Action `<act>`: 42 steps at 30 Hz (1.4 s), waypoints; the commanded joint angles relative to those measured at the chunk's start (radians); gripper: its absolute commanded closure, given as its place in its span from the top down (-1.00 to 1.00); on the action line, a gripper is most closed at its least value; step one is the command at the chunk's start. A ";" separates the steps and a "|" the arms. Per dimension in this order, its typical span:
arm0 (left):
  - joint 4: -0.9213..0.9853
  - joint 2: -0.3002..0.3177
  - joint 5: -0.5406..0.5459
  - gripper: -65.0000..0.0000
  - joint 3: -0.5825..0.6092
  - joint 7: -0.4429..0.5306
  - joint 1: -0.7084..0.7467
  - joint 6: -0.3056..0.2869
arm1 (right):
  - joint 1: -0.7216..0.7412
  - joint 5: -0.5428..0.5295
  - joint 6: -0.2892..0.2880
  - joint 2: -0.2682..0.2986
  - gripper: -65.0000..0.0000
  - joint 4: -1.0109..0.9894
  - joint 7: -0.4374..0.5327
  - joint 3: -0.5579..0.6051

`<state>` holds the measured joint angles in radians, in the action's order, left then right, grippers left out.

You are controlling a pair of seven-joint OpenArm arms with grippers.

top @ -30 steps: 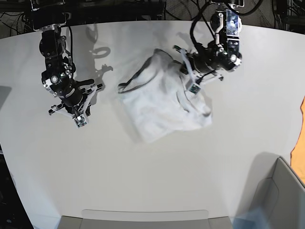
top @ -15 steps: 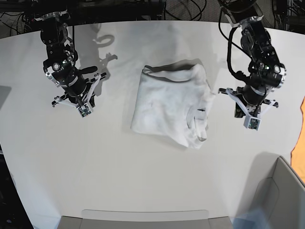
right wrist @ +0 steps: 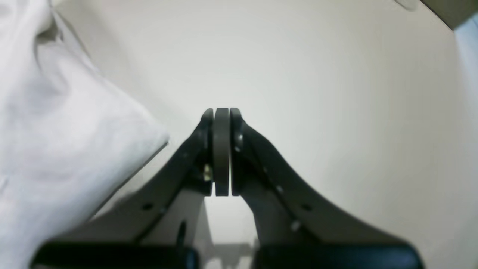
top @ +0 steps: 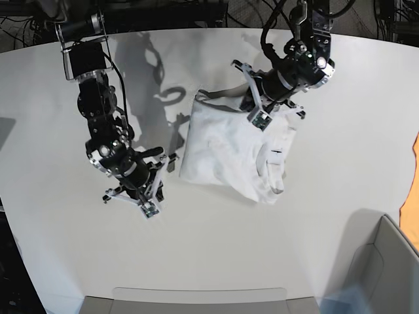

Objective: Fold the T-shirt properly

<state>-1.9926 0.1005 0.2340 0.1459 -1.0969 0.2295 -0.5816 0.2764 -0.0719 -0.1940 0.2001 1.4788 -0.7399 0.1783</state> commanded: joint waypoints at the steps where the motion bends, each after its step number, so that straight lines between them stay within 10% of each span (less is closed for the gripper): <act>1: 0.008 -0.002 0.011 -1.00 0.011 0.018 -0.014 -0.001 | 0.048 0.005 0.003 -0.006 -1.00 -0.031 0.029 0.025; 8: 0.215 0.031 0.009 -1.00 0.027 0.024 -0.103 0.007 | 0.154 0.008 0.009 -0.061 -1.00 -0.407 0.254 0.200; 20: 0.327 0.029 0.011 -1.00 -0.383 0.076 -0.338 0.007 | -0.148 0.008 0.006 0.029 -1.00 0.035 0.052 0.404; 29: 0.192 -0.006 0.020 -1.00 -0.556 0.082 -0.325 0.005 | -0.346 0.002 0.008 0.062 -1.00 0.320 0.053 0.025; 42: 0.382 -0.164 0.012 -1.00 -0.348 0.252 -0.304 0.007 | -0.530 0.001 0.008 0.071 -1.00 0.469 0.053 -0.271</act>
<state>-1.6035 -0.0586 0.2279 -0.2085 -0.8600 -0.0605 -0.5659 -0.2642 -0.0750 -0.1917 0.2600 1.9278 -0.7105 -0.0803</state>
